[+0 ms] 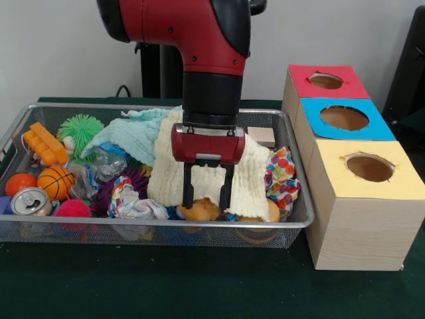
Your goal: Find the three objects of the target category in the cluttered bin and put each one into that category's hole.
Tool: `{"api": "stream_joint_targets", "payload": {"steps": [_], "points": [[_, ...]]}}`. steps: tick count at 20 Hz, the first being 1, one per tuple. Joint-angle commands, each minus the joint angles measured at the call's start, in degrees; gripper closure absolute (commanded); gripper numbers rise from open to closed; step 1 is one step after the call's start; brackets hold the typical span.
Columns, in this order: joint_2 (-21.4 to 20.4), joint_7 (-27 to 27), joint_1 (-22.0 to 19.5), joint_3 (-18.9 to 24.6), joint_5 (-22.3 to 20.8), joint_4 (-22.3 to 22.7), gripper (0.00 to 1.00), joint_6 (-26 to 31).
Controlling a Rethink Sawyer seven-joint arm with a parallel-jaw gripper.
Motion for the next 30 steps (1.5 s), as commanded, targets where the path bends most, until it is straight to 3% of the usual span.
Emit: {"api": "stream_joint_targets", "payload": {"steps": [1,9,13,20,30], "points": [[7.8,10.3,1.3,-0.7,-2.1,1.1,0.0,-10.8],[8.1,12.4,2.7,-4.0,0.0,7.3,0.0,-16.2],[6.0,11.7,2.0,-4.4,-0.7,9.4,0.0,-14.6],[6.2,10.5,0.8,-4.1,-1.5,8.8,0.0,-13.8],[10.6,11.4,2.0,-5.4,1.7,5.9,0.0,-16.0]]}}
